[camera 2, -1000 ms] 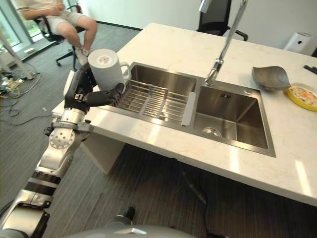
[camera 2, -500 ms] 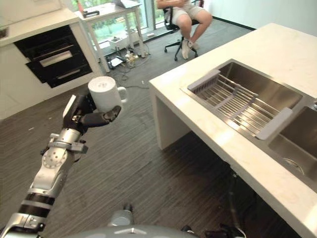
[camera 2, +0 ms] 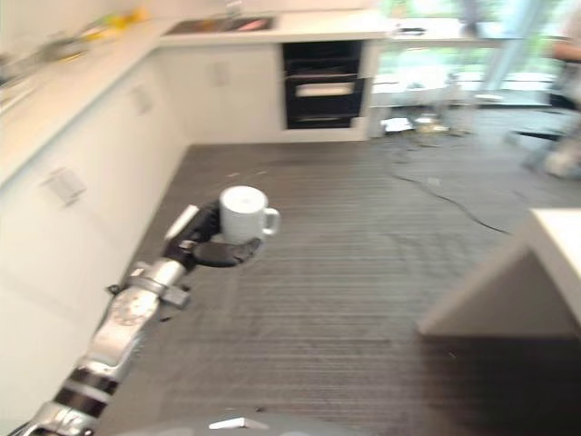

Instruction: Place the dishes in the dishwasher.

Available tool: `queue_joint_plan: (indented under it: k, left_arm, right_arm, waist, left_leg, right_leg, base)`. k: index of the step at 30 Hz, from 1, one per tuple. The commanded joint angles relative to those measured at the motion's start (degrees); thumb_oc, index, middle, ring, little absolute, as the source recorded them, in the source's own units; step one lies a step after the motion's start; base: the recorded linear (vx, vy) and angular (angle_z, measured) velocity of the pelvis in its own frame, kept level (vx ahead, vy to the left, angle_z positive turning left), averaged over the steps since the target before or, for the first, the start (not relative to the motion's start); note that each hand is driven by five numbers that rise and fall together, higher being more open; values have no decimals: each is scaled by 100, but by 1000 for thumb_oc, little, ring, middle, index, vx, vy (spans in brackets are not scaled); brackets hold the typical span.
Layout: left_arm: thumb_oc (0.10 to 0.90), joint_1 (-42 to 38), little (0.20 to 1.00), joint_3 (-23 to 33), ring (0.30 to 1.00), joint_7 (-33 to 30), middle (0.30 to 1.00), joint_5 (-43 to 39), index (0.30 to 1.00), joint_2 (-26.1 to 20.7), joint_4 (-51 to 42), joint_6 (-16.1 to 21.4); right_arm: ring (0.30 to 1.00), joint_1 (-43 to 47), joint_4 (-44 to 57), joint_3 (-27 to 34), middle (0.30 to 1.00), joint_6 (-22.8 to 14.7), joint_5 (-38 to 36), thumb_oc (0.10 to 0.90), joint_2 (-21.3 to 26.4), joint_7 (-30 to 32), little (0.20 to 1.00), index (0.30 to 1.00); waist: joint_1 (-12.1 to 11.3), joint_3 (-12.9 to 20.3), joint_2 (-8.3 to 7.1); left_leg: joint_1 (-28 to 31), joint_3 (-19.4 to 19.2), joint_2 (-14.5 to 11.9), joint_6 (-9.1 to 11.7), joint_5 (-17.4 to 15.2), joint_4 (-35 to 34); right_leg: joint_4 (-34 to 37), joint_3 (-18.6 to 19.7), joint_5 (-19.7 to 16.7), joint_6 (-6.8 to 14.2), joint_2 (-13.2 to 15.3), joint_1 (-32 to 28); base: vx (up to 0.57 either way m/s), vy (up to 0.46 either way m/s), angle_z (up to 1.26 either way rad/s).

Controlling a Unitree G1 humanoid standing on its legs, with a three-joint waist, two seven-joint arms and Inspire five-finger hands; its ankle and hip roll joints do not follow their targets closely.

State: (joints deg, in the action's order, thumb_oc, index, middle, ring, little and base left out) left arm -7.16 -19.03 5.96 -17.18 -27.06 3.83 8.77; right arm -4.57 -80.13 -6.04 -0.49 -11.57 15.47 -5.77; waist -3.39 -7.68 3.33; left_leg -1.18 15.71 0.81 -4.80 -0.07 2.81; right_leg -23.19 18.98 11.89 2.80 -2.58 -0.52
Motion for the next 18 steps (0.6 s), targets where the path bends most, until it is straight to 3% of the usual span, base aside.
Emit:
queue_joint_plan:
  k: [1, 2, 4, 5, 6, 11, 15, 18]
  left_arm:
    - [400, -569, 300, 327, 300, -364, 300, 465, 300, -279, -1103, 536]
    - [400, -708, 300, 345, 300, -426, 300, 605, 300, -323, -1082, 580]
    - [400, -764, 300, 370, 300, -464, 300, 460, 300, -282, -1067, 606]
    - [400, -901, 300, 189, 300, -430, 300, 326, 300, -153, -1077, 584]
    - [400, -788, 300, 291, 300, -601, 300, 368, 300, -216, -1169, 561]
    - [400, -279, 300, 537, 300, -782, 300, 552, 300, -272, -1157, 648]
    - [400, -3, 300, 641, 300, -853, 300, 685, 300, -233, -1189, 626]
    - [400, 150, 300, 688, 300, -908, 300, 762, 300, -230, -1199, 676]
  right_arm:
    - [900, 762, 828, -182, 900, -389, -784, 800, -94, 104, 900, 900]
    - [900, 728, 1083, -314, 900, -450, -789, 800, -86, 22, 900, 900]
    - [900, 950, 1338, -733, 900, -497, -652, 800, -79, 62, 900, 900]
    - [900, 1786, 1009, -1060, 900, -414, -509, 800, -411, 483, 900, 900]
    - [900, 1718, 1072, -1108, 900, -492, -297, 800, -429, 463, 900, 900]
    - [900, 1553, 1790, -1296, 900, -629, -217, 800, -458, 452, 900, 900]
    - [900, 1420, 1833, -1277, 900, -640, -99, 800, -493, 536, 900, 900]
    - [900, 1265, 1558, -1183, 900, -591, -71, 800, -569, 512, 900, 900]
  waist:
    - [232, 46, -460]
    - [208, -16, -510]
    - [132, -46, -637]
    - [-91, 20, -608]
    - [-197, 67, -601]
    - [-316, 173, -660]
    - [-237, 248, -679]
    - [-134, 337, -650]
  left_leg:
    - [147, 316, 300, 427, 153, -252]
    - [171, 401, 274, 487, 176, -278]
    - [126, 575, 318, 553, 203, -229]
    - [123, 674, 331, 573, 202, -245]
    - [99, 609, 279, 613, 226, -287]
    - [409, 148, -73, 710, 217, -662]
    - [580, -47, -180, 716, 113, -702]
    - [726, -393, -238, 674, -29, -641]
  right_leg:
    - [1258, -957, -1444, 216, 432, 434]
    - [1305, -1068, -1462, 257, 439, 478]
    - [1825, -1521, -1500, 136, 657, 173]
    - [2086, -1819, -1548, 110, 756, -11]
    - [2320, -2054, -1634, 157, 816, -144]
    - [2721, -2124, -1681, 202, 745, -479]
    - [2764, -2083, -1703, 236, 741, -544]
    - [2746, -1792, -1765, 263, 744, -486]
  base:
    - [140, -29, 172]
    - [59, -119, 223]
    - [71, -154, 266]
    - [120, -142, 216]
    - [133, -128, 147]
    - [79, -86, -2]
    - [77, -43, -52]
    - [93, 11, -63]
